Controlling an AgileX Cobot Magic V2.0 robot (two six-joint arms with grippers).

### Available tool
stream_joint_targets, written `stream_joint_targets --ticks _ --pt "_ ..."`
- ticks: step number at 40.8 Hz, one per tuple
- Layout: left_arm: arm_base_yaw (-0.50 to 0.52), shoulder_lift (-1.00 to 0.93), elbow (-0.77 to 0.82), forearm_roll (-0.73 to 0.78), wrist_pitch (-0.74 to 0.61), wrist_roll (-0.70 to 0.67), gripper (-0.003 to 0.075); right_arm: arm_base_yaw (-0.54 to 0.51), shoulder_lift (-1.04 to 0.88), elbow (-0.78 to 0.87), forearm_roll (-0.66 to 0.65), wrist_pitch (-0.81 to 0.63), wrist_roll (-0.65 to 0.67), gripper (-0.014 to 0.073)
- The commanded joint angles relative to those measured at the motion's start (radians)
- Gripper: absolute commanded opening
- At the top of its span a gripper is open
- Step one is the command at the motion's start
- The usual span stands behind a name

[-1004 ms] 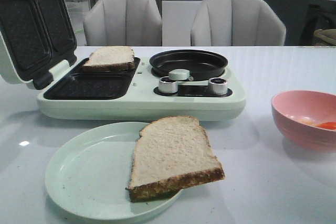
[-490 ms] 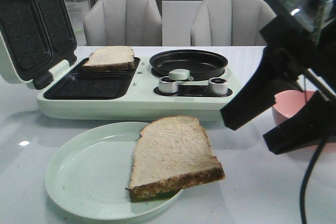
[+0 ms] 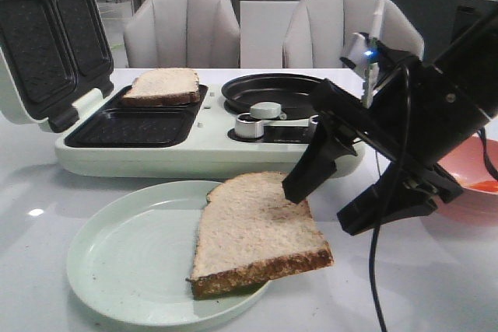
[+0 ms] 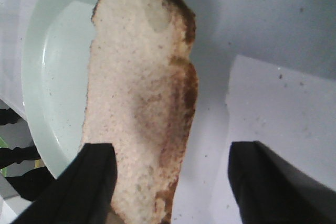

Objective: Make breakfast with bread and shrimp
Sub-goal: 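Reach the right gripper to the remaining bread slice and grasp it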

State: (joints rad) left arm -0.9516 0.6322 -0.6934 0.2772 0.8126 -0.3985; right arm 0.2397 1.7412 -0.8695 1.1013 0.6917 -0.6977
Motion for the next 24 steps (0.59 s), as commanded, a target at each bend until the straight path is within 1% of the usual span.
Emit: stream_joint_targets --ticks 1,7,9,10,18,24 --pt "-0.007 -0.001 -0.024 0.011 -0.066 -0.003 0.0487 0.017 0.002 -0.053 0.04 0.044 -0.013 0.0556" --pt "-0.007 -0.001 -0.024 0.011 -0.066 -0.003 0.0487 0.056 0.052 -0.088 0.04 0.046 -0.013 0.0555" --pt "-0.007 -0.001 -0.024 0.011 -0.066 -0.003 0.0487 0.065 0.063 -0.098 0.04 0.046 -0.013 0.0536" --pt "-0.007 -0.001 -0.024 0.011 -0.066 -0.003 0.0487 0.067 0.066 -0.104 0.04 0.046 -0.013 0.052" --pt "-0.007 -0.001 -0.024 0.011 -0.066 -0.003 0.0487 0.067 0.065 -0.116 0.036 0.048 -0.013 0.0292" --pt "-0.007 -0.001 -0.024 0.011 -0.066 -0.003 0.0487 0.067 0.045 -0.116 0.023 0.046 -0.013 0.0204"
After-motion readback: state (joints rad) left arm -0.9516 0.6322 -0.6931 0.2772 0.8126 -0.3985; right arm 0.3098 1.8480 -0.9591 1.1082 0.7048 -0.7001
